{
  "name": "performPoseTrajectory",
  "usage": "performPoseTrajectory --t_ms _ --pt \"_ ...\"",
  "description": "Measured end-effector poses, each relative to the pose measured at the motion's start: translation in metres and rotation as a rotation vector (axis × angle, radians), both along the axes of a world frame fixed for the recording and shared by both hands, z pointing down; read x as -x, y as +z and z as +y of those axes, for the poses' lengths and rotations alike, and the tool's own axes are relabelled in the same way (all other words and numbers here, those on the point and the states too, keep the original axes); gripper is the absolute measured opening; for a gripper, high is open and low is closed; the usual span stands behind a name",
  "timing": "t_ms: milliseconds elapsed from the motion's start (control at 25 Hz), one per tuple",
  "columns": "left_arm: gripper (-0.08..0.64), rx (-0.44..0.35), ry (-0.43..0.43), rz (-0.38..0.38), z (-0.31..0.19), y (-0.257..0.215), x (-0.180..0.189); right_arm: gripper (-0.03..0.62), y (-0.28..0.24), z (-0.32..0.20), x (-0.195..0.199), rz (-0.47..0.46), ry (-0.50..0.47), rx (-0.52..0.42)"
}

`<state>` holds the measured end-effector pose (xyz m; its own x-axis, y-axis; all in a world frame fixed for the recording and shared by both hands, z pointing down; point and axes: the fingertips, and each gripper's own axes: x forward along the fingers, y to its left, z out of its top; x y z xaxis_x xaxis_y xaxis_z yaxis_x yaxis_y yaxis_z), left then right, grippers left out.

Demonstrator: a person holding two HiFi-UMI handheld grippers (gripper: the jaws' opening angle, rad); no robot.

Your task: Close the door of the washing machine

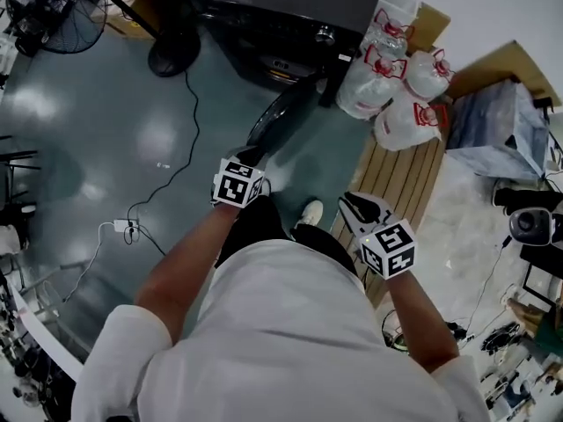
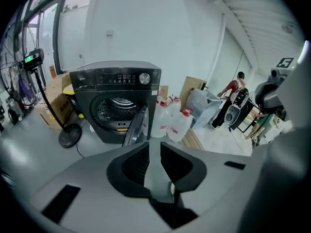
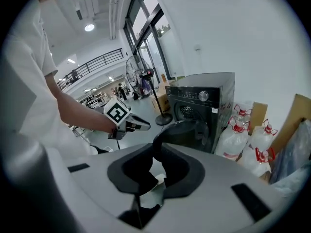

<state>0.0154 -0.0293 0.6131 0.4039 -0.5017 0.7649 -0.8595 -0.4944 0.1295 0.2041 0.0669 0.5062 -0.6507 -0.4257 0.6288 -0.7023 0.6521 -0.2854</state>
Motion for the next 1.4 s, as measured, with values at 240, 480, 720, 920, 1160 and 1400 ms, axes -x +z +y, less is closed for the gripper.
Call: performPoseTrajectory --t_ms 240,480,720,920,1160,1400 --pt "0.078 0.042 -0.007 -0.039 -0.043 0.044 0.007 0.067 0.000 -0.028 -0.001 0.013 0.052 0.034" --pt "0.084 0.074 0.076 -0.095 -0.064 0.070 0.007 0.067 -0.005 -0.056 0.003 0.007 0.143 0.086" --pt "0.089 0.055 0.139 -0.193 -0.075 0.085 0.002 0.067 -0.005 -0.067 0.017 0.022 0.151 0.125" --pt "0.089 0.070 0.146 -0.220 -0.077 0.096 0.002 0.066 -0.004 -0.071 0.019 0.037 0.147 0.141" --pt "0.077 0.075 0.146 -0.213 -0.082 0.097 0.003 0.063 -0.005 -0.084 0.019 0.040 0.147 0.151" --pt "0.077 0.084 0.135 -0.197 -0.095 0.098 0.019 0.060 -0.005 -0.100 0.033 0.033 0.132 0.150"
